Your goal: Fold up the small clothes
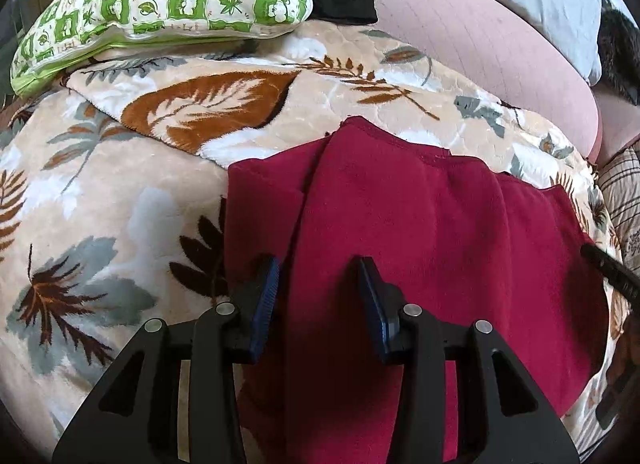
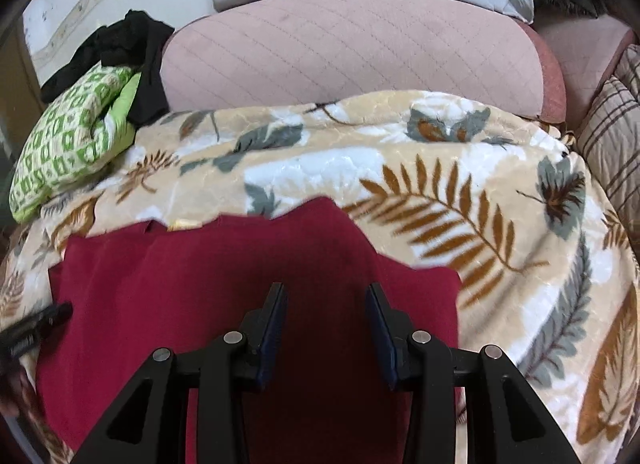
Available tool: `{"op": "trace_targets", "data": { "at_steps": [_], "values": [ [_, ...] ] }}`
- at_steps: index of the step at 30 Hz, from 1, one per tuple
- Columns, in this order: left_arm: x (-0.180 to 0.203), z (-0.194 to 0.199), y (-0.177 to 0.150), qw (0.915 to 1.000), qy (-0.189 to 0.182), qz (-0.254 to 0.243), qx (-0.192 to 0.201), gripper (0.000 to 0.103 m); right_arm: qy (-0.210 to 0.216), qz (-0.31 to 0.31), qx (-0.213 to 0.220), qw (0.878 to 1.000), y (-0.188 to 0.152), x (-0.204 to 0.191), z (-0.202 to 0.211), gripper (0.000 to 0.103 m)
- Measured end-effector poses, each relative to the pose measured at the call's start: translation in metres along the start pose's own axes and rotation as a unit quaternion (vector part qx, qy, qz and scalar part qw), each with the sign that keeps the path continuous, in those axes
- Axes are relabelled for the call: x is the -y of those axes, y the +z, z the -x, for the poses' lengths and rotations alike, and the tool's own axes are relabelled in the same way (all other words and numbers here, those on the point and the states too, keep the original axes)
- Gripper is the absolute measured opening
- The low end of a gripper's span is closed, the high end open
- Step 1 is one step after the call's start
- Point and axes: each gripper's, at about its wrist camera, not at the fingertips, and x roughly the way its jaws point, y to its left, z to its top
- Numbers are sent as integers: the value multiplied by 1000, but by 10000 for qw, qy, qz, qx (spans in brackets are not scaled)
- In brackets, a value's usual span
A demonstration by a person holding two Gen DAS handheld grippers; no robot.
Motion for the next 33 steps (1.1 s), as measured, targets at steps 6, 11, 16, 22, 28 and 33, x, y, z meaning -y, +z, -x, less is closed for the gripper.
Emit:
{"op": "trace_targets", "data": {
  "at_steps": [6, 11, 16, 22, 28, 33],
  "values": [
    [3, 3, -1, 9999, 98, -80, 50, 41, -94, 106, -218, 9997, -12, 2, -12, 40],
    [4, 12, -1, 9998, 134, -79, 140, 41, 25, 32, -187, 9998, -10, -3, 5, 40],
    [8, 22, -2, 9993, 162, -134, 294, 41, 53, 159, -52, 9998, -18, -7, 28, 40],
    [14, 24, -7, 9991, 161, -258, 310, 41, -62, 235, -81, 9997, -27, -6, 28, 41],
    [17, 16, -10, 9987, 259, -359, 247, 41, -54, -3, -253, 9997, -33, 7, 7, 41],
    [14, 13, -10, 9990, 245, -316, 192, 41, -46, 19, -219, 9997, -33, 5, 10, 41]
  ]
}}
